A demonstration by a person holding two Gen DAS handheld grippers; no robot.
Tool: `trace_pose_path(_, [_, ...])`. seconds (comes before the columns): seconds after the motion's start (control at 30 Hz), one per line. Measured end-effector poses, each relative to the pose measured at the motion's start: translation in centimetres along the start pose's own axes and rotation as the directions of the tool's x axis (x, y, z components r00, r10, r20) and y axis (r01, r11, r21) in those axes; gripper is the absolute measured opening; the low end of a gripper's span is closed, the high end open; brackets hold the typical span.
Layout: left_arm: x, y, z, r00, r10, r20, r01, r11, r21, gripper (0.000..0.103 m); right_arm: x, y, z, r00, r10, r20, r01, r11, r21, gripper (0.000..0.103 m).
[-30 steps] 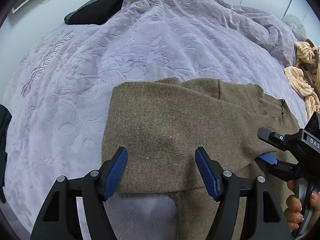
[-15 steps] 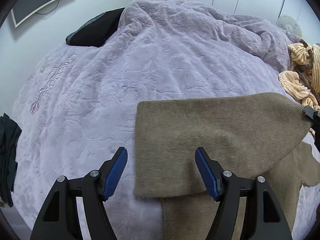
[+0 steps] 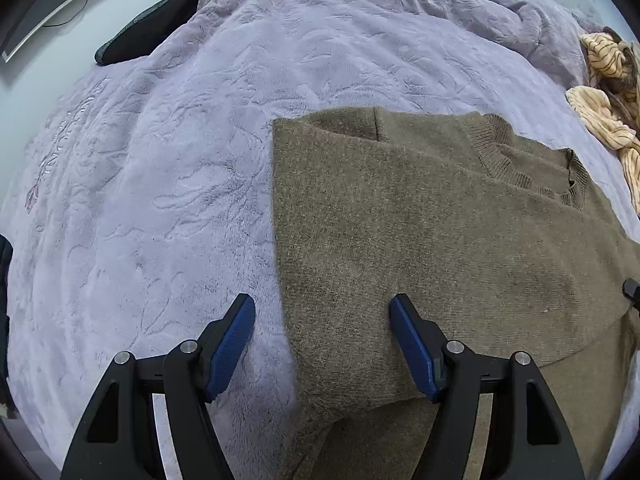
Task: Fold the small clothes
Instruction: 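Grasp the other sleeve cuff with the right tool and lift it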
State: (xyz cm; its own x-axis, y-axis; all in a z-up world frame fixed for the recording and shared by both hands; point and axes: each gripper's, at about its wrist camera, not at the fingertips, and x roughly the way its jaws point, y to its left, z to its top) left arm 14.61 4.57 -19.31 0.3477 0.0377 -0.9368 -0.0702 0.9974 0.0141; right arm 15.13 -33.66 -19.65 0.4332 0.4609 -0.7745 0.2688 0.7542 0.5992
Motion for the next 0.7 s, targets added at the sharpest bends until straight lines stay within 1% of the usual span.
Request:
trace_pose_path(0.1, [-0.9,0.2,0.4,1.000,0.012,0.014,-0.012,1.000,-0.004,0.071,-0.4,-0.9,-0.1,1.000,0.006,-0.009,-0.005,1.000,0.014,0.008])
trace_pose_path(0.2, [-1.8,0.7,0.8,0.999,0.016,0.034,-0.016,1.000,-0.011,0.071,-1.2,-0.3,0.7,1.000,0.004,-0.003,-0.004,1.000,-0.008,0.009])
trace_pose_path(0.3, [-1.2,1.0,0.7,1.000,0.025,-0.002,-0.025,1.000,-0.015,0.071,-2.4,1.0,1.6,0.999,0.012,0.036,-0.010,0.999,-0.047,0.009])
trace_pose_path(0.33, [-0.9,1.0,0.5,1.000,0.025,-0.013,-0.026,1.000,-0.016,0.071,-2.5,1.3,1.7,0.999,0.006,0.037,-0.004,0.999,-0.052,0.009])
trace_pose_path(0.4, [-0.6,0.9,0.1,0.999,0.027,-0.024,-0.027,1.000,-0.016,0.071,-2.0,1.0,1.5,0.999,-0.033,0.010,0.033,0.998,-0.050,0.010])
trace_pose_path(0.47, [-0.8,0.6,-0.3,0.999,0.024,-0.032,-0.024,1.000,-0.015,0.071,-1.1,-0.5,0.9,0.994,-0.105,-0.041,0.105,0.994,-0.007,0.015])
trace_pose_path(0.5, [-0.9,0.5,-0.4,0.999,0.017,-0.037,-0.018,1.000,-0.012,0.071,-1.0,-1.5,0.5,0.993,-0.102,-0.057,0.104,0.994,0.032,0.016])
trace_pose_path(0.57, [-1.3,0.0,-0.6,0.998,0.013,-0.055,-0.013,1.000,0.003,0.071,-1.8,-3.0,0.0,0.997,-0.065,-0.044,0.069,0.993,0.100,0.021])
trace_pose_path(0.67, [-2.1,-1.2,-1.2,0.997,0.022,-0.072,-0.019,0.999,0.049,0.071,-3.5,-3.7,-0.7,0.996,-0.083,-0.045,0.088,0.989,0.123,0.035])
trace_pose_path(0.7, [-2.4,-1.7,-1.5,0.996,0.023,-0.081,-0.018,0.998,0.063,0.071,-4.0,-3.8,-1.1,0.995,-0.092,-0.049,0.098,0.988,0.119,0.044])
